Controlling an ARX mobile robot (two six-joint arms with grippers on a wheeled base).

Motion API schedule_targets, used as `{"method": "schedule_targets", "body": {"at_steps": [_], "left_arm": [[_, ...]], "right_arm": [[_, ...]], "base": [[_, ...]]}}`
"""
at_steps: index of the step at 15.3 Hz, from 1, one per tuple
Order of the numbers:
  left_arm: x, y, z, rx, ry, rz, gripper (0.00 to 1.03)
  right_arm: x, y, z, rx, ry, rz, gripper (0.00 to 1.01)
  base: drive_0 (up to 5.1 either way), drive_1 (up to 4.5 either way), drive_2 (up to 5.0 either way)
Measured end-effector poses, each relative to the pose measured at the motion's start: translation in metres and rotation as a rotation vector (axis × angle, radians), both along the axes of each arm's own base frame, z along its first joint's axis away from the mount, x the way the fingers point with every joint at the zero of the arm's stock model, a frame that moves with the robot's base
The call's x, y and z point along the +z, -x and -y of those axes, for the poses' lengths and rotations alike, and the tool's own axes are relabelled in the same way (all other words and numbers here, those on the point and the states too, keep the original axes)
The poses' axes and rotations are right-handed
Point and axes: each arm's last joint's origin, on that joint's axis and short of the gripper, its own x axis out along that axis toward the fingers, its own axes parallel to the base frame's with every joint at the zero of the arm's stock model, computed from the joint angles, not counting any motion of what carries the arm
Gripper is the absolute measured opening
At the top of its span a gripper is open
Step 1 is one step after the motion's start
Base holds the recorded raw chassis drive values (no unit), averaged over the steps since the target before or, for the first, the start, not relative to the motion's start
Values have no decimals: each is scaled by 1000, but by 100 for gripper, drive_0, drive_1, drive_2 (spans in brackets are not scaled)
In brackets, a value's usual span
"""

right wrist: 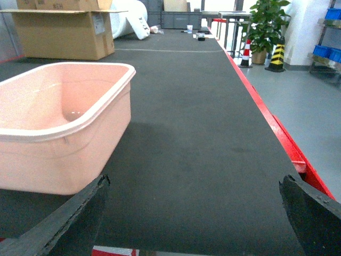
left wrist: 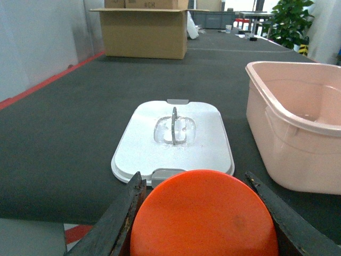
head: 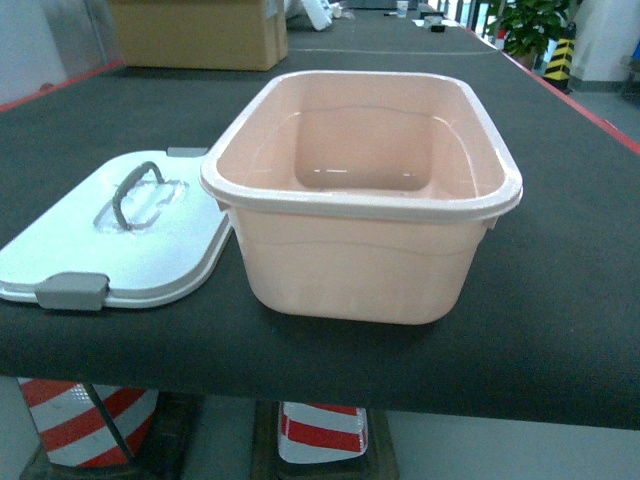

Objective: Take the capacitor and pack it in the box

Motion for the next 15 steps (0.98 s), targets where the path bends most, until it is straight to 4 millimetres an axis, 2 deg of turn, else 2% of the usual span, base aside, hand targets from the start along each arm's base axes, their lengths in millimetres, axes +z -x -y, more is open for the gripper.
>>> {"method": "schedule_targets", "body": {"at_steps": [15], "left_arm": [[0,0,0,-1,0,-2,44]], "right_arm": [[0,0,0,0,-1,-3,98]], "base": [[0,0,0]]}}
